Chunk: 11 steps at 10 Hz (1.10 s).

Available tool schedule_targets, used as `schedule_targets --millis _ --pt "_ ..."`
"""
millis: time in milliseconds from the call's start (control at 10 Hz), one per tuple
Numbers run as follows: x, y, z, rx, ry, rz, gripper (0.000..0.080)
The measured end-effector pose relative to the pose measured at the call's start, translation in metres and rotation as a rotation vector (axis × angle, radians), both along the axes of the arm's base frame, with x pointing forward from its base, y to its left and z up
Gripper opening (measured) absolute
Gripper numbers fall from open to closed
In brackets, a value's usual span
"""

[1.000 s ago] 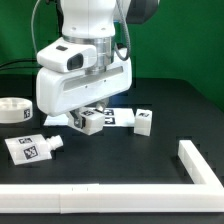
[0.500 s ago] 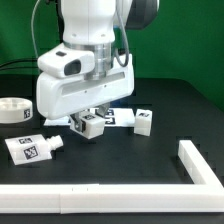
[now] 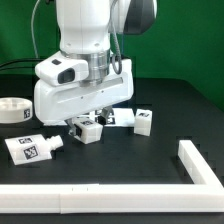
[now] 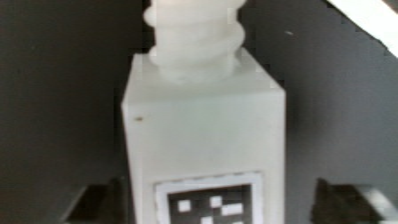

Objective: Assemble stool

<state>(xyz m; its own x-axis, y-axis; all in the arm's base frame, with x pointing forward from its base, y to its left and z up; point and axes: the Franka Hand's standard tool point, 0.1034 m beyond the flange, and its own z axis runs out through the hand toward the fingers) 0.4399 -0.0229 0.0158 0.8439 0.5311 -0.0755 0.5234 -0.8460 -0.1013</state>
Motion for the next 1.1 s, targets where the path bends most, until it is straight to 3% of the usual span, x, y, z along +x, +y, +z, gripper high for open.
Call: schedule_targets --millis 100,300,400,900,1100 --pt "-0.002 -0.001 0.008 0.001 0.011 -0.001 0.0606" --pt "-0.014 -0.017 0.036 0.002 0.026 0.030 0.0641" --pt "-0.017 -0.030 0.043 0.004 0.023 0.051 0.0647" --pt "-0.018 -0.031 0.041 0.004 0.026 0.052 0.0648" --pt "-0.036 -0.069 0.050 0.017 0.021 0.148 0.0648"
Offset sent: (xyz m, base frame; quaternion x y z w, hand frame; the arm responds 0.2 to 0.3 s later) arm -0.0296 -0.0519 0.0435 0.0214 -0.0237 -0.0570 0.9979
